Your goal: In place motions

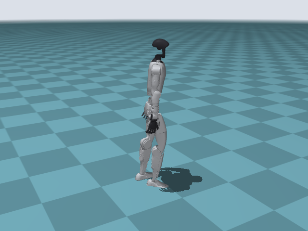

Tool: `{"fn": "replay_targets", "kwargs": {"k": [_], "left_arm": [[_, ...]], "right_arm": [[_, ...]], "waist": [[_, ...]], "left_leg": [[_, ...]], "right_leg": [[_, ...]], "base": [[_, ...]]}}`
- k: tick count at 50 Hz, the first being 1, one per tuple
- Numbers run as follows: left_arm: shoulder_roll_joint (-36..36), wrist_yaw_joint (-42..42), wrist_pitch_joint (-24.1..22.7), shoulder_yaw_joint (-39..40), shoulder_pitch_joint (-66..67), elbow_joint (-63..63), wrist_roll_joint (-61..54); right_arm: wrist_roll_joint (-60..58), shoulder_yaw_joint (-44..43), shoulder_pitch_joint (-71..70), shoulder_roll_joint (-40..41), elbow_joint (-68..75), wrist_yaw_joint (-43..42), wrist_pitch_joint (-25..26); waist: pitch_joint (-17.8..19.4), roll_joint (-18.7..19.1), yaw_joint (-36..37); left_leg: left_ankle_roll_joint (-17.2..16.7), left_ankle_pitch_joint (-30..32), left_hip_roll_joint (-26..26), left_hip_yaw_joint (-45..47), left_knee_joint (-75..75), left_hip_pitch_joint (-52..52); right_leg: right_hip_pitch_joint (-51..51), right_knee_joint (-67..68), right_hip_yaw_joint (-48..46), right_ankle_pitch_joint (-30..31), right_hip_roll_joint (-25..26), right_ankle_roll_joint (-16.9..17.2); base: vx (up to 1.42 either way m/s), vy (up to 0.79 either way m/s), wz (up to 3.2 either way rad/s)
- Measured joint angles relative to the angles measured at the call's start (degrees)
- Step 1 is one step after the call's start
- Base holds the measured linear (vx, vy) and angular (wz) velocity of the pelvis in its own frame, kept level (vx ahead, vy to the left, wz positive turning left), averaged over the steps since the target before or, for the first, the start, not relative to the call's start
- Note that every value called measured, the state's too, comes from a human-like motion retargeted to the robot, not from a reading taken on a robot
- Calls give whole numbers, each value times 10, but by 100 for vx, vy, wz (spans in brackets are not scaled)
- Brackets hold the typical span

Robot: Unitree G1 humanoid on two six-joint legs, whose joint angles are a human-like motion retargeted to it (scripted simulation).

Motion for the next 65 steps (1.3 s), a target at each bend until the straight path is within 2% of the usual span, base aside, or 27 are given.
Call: {"fn": "replay_targets", "kwargs": {"k": [3,8,11,13,15,17,20,24,28,33,35,37,40,41,43,45,48,51,55,56,58,62,63,65], "left_arm": [[3,-5,9,2,0,-1,13],[14,8,9,12,-8,-16,12],[22,15,11,15,-21,-28,13],[29,14,11,15,-31,-41,15],[38,8,11,14,-40,-59,16],[44,6,8,15,-46,-74,13],[45,15,1,20,-57,-86,4],[39,3,0,14,-87,-80,-13],[18,-12,-3,5,-98,-85,-2],[6,-52,-26,-18,-75,-118,24],[21,-68,-34,-27,-61,-130,47],[41,-61,-37,-34,-48,-134,69],[70,-36,-36,-26,-29,-118,93],[75,-27,-30,-15,-22,-106,96],[78,-12,-15,14,-11,-79,90],[70,-3,-4,46,-2,-53,67],[53,-10,-1,79,8,-35,24],[35,-14,0,95,22,-43,6],[12,-6,-3,91,31,-55,-9],[7,-5,-3,87,30,-56,-13],[-4,-3,-4,79,35,-60,-19],[-31,-16,-1,97,48,-65,-21],[-35,-17,0,96,43,-67,-22],[-36,-25,-3,80,29,-85,-22]], "right_arm": [[-3,1,-1,-16,1,9,7],[24,-34,3,-44,5,14,20],[56,-72,10,-62,15,7,27],[84,-96,16,-69,26,-7,31],[116,-117,23,-72,45,-26,32],[140,-135,30,-73,67,-42,35],[168,-157,47,-63,83,-58,43],[181,-171,78,-38,83,-43,46],[180,-184,108,-11,83,-13,48],[173,-180,103,12,83,9,56],[158,-159,90,17,71,12,61],[137,-124,74,21,50,4,62],[89,-62,43,22,11,-2,56],[67,-44,30,21,-2,1,53],[23,-13,1,17,-28,12,48],[-10,12,-28,11,-55,21,43],[-18,35,-65,6,-95,27,34],[7,44,-79,11,-128,39,24],[54,38,-73,26,-146,56,16],[63,35,-69,28,-141,59,14],[78,31,-59,31,-121,66,12],[50,38,-32,33,-38,66,33],[51,35,-26,37,-16,41,44],[72,12,-22,34,38,-15,51]], "waist": [[-9,12,0],[-28,45,-1],[-41,64,-3],[-49,69,-6],[-59,60,0],[-68,53,5],[-70,60,-6],[-70,77,-46],[-90,81,-47],[-100,59,-23],[-97,36,-17],[-89,1,-19],[-82,-62,22],[-79,-70,33],[-70,-75,50],[-52,-74,71],[-26,-74,93],[-15,-72,109],[9,-41,136],[13,-30,140],[7,-13,137],[-66,8,61],[-73,13,51],[-64,17,45]], "left_leg": [[-18,-18,19,118,-10,7],[-50,-40,51,293,-21,10],[-63,-48,67,344,-17,5],[-70,-53,73,362,-11,2],[-76,-57,64,384,-7,6],[-82,-57,57,408,-7,11],[-88,-53,65,427,-5,16],[-93,-51,76,429,0,19],[-102,-43,78,437,5,25],[-105,-3,79,437,33,53],[-89,30,80,420,62,69],[-48,63,83,365,120,72],[41,88,96,268,264,34],[47,83,103,222,312,8],[38,73,100,110,381,-47],[14,72,65,9,406,-91],[27,41,55,-6,386,-113],[30,-2,38,-18,301,-123],[-13,-5,0,-157,133,-114],[-29,21,1,-191,95,-103],[-44,75,1,-237,36,-83],[-43,74,11,-202,12,-100],[-43,75,12,-200,2,-95],[-36,73,10,-193,-4,-81]], "right_leg": [[-4,12,-93,-28,-15,-13],[45,27,-352,-85,-35,-30],[94,26,-507,-97,-23,-27],[110,21,-544,-83,-17,-20],[103,16,-510,-61,-23,-5],[82,8,-463,-56,-19,-16],[78,2,-450,-56,-10,-17],[77,-8,-434,-64,3,-5],[69,-15,-409,-73,7,-2],[69,-35,-357,-79,11,-17],[73,-44,-326,-76,1,-26],[79,-54,-301,-70,-21,-36],[69,-41,-212,-67,-71,-43],[62,-37,-186,-64,-75,-46],[50,-35,-144,-54,-73,-52],[46,-42,-101,-38,-63,-58],[40,-49,-55,-19,-60,-63],[28,-48,-17,-5,-56,-63],[43,-58,31,7,-5,-66],[52,-62,43,9,14,-67],[64,-70,62,12,37,-63],[35,-66,69,12,35,-51],[31,-63,71,11,36,-50],[39,-60,77,9,40,-47]], "base": [[-32,52,-359],[-37,54,-327],[-28,44,-243],[-21,35,-186],[-18,27,-172],[-25,24,-162],[-20,13,-74],[-25,12,8],[-14,8,-18],[-16,8,-79],[-19,10,-112],[-23,11,-137],[-21,7,-237],[-29,5,-233],[-31,8,-233],[-38,13,-248],[-38,13,-234],[-28,6,-205],[-9,2,-194],[10,2,-156],[30,3,-107],[38,0,-32],[14,-1,-38],[8,-2,-36]]}}
